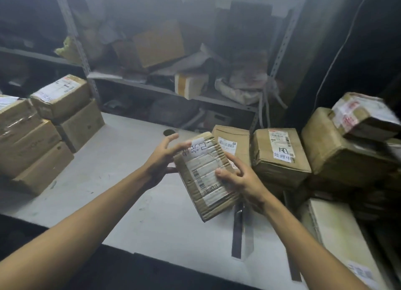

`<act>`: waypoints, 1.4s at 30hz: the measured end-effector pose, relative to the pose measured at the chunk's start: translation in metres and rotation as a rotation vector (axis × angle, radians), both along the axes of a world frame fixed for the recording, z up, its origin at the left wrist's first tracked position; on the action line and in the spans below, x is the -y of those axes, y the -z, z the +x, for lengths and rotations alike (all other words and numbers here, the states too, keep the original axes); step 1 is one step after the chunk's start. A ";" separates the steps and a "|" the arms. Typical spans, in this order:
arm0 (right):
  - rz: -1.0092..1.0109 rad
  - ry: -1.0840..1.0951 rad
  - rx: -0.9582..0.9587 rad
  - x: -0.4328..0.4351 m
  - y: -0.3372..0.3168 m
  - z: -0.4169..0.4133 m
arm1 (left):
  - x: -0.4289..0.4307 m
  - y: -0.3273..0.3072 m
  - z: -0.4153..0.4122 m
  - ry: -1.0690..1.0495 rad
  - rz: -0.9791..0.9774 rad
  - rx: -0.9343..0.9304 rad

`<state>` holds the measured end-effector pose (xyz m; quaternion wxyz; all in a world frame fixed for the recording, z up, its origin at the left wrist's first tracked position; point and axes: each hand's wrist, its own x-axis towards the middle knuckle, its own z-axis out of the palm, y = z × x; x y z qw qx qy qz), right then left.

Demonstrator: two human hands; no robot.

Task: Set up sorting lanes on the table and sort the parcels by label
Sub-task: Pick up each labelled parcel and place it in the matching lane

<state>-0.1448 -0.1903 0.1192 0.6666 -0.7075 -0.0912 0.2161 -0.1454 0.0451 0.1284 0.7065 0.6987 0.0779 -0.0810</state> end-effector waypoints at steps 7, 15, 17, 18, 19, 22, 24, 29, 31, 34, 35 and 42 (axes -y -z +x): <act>-0.072 -0.087 -0.048 0.078 0.001 -0.002 | 0.042 -0.011 0.015 0.556 0.001 -0.130; -0.221 -0.144 -0.064 0.151 0.022 -0.023 | 0.145 0.004 -0.006 0.601 0.153 -0.171; -0.228 -0.102 -0.042 0.166 0.024 -0.025 | 0.161 0.007 -0.010 0.527 0.156 -0.100; -0.225 -0.073 -0.033 0.173 0.024 -0.025 | 0.168 0.008 -0.012 0.492 0.149 -0.078; -0.211 -0.027 -0.037 0.180 0.024 -0.024 | 0.174 0.010 -0.014 0.464 0.136 -0.069; -0.110 0.187 0.027 0.201 0.018 -0.022 | 0.189 0.018 -0.017 0.360 0.035 -0.051; -0.030 0.310 0.043 0.215 0.019 -0.021 | 0.203 0.018 -0.022 0.283 -0.096 -0.013; 0.142 0.288 -0.144 0.228 0.039 -0.029 | 0.246 0.016 -0.037 0.125 -0.371 -0.061; 0.291 0.352 -0.109 0.226 0.041 -0.031 | 0.264 0.020 -0.045 0.139 -0.395 -0.066; 0.361 0.535 -0.005 0.233 0.034 -0.035 | 0.277 0.026 -0.053 0.170 -0.392 -0.058; 0.346 0.563 0.029 0.238 0.032 -0.037 | 0.277 0.027 -0.053 0.176 -0.379 -0.093; 0.244 0.648 0.094 0.262 0.029 -0.058 | 0.292 0.013 -0.037 0.406 -0.153 -0.018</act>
